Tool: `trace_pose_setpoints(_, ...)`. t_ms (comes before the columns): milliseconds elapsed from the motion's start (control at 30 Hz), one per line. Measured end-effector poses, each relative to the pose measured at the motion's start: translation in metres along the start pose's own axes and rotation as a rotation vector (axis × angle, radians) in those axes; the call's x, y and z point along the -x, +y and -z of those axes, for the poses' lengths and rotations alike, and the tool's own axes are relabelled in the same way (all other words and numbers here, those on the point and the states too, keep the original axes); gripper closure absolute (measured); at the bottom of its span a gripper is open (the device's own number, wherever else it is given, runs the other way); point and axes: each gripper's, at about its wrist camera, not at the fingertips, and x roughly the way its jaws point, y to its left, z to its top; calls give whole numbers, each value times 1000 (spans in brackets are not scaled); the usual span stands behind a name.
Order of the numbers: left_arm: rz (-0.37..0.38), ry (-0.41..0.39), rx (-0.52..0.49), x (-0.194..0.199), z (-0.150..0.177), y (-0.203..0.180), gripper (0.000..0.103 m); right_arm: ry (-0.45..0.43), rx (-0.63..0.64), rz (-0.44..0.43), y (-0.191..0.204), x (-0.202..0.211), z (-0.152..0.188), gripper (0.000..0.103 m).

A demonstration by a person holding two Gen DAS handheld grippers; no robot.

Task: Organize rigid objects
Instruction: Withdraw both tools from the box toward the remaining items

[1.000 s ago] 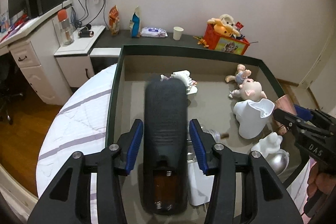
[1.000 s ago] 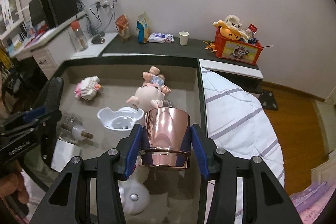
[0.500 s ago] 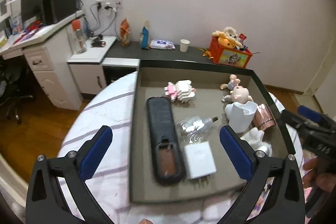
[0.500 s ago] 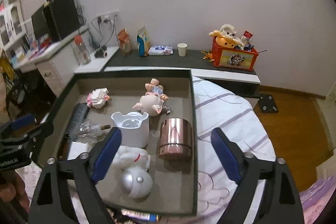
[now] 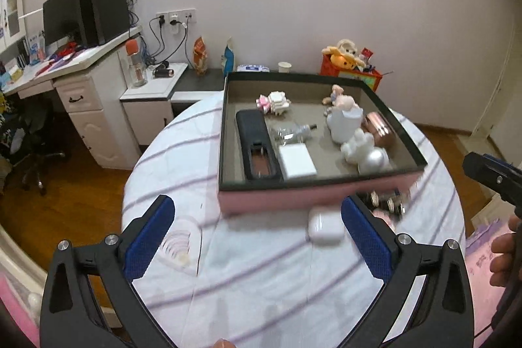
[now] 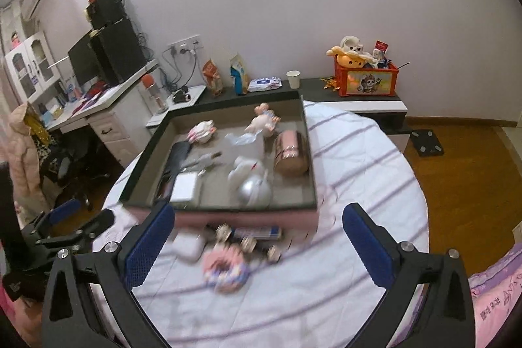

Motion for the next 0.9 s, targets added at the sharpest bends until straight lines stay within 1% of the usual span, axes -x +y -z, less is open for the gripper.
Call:
trace_pose_setpoints(100, -7, -7, 3, 18, 9, -3, 0, -14, 22, -5, 13, 18, 6, 0)
trace_pose_setpoints(200, -3, -37, -4, 37, 16, -5, 0, -34, 61, 6, 28, 35, 11, 0)
trace_pose_setpoints(367, -10, -87, 2, 65, 24, -7, 0, -62, 78, 14, 40, 57, 19, 0)
trace_pose_setpoints(433, 1, -97, 5, 74, 27, -8, 0, -69, 80, 17, 41, 63, 23, 0)
trace_pose_setpoints(700, 22, -105, 15, 84, 34, -11, 0, -80, 87, 25, 44, 76, 31, 0)
trace_pose_setpoints(800, 18, -97, 17, 82, 35, -11, 0, -78, 82, 30, 41, 77, 33, 0)
trace_pose_setpoints(900, 17, -78, 19, 74, 38, -11, 0, -66, 79, 57, 34, 74, 35, 0)
